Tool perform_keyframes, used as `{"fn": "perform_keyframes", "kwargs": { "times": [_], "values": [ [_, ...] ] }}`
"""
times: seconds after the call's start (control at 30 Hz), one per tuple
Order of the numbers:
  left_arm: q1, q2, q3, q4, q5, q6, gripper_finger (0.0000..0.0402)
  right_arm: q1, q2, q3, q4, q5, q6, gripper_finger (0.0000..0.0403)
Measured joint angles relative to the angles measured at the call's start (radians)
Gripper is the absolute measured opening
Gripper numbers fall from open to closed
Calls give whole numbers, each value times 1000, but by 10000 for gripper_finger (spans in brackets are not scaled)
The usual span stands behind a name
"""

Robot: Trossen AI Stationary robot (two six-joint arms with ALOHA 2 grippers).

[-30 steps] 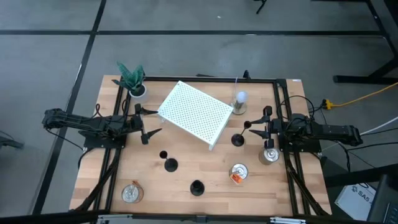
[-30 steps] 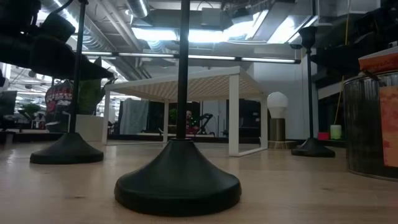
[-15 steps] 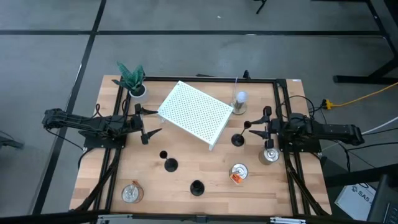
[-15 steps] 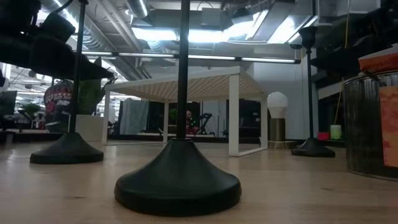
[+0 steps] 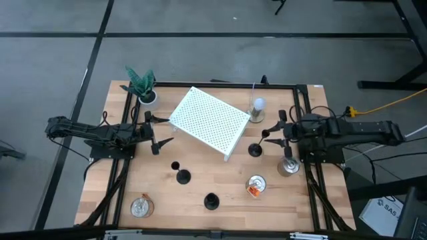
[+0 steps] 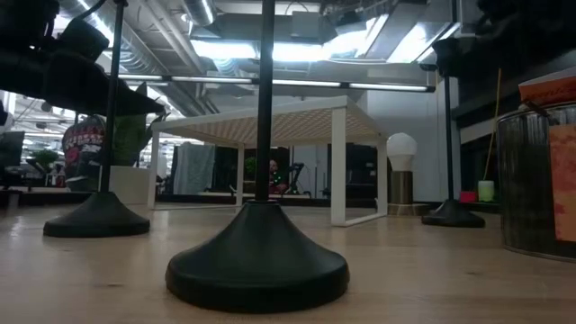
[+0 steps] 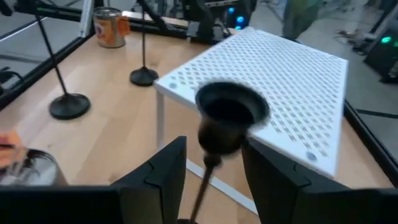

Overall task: Pick & Place candle stick holders
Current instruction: Put the top black candle holder on the shelf

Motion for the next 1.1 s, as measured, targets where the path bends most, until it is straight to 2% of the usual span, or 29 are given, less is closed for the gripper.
{"fn": "perform_keyframes", "kwargs": {
  "times": [0.17, 0.37, 0.53, 0.7, 0.93, 1.1],
  "values": [
    [0, 0, 0, 0, 0, 0, 400, 81, 84, 57, 0, 0, 0, 160],
    [0, 0, 0, 0, 0, 0, 400, 229, 118, 56, -17, 0, 0, 160],
    [0, 0, 0, 0, 0, 0, 400, 297, 156, 55, -68, 0, 0, 160],
    [0, 0, 0, 0, 0, 0, 400, 296, 201, 59, -78, 0, 0, 160],
    [0, 0, 0, 0, 0, 0, 400, 222, 216, 111, -158, 0, 0, 160],
    [0, 0, 0, 0, 0, 0, 400, 186, 238, 124, -154, 0, 0, 160]
  ]
}}
